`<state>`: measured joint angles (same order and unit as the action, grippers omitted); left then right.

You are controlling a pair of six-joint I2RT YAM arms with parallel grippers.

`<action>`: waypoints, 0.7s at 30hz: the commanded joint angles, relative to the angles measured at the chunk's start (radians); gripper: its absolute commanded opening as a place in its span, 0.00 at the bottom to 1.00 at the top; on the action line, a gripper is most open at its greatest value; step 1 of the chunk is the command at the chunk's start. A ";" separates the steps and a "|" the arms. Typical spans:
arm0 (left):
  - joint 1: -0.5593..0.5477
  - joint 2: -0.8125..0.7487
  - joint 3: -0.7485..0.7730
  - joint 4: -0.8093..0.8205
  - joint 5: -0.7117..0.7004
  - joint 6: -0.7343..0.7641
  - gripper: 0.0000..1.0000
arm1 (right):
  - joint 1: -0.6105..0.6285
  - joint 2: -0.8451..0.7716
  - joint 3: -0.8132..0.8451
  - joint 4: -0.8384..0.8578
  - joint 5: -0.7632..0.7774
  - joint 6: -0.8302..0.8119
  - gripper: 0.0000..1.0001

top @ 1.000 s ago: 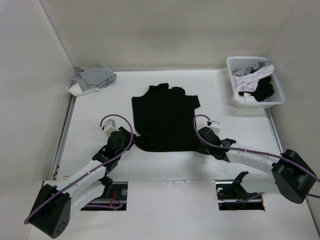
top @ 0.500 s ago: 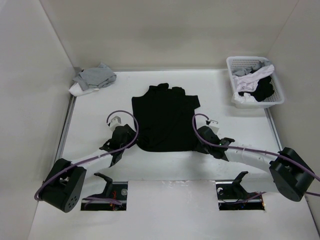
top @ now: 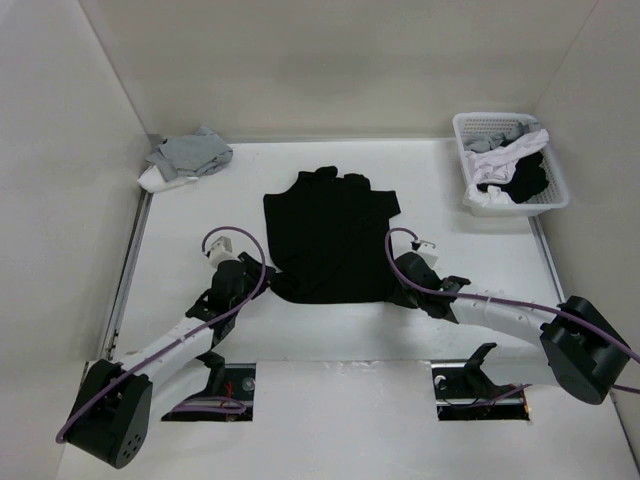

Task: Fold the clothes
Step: Flatten the tank top out

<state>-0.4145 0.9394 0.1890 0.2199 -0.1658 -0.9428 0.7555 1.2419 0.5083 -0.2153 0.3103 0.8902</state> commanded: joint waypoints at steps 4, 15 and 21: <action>0.000 0.039 0.023 0.019 -0.008 -0.004 0.41 | 0.012 -0.006 0.002 0.033 -0.004 0.009 0.42; 0.004 0.209 0.075 0.088 0.022 0.024 0.38 | 0.012 -0.006 -0.002 0.036 -0.020 0.009 0.40; -0.005 0.283 0.081 0.162 0.074 0.021 0.15 | 0.014 0.005 -0.002 0.036 -0.024 0.013 0.29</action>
<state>-0.4149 1.2003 0.2504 0.3168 -0.1352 -0.9329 0.7609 1.2427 0.5076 -0.2104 0.2874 0.8909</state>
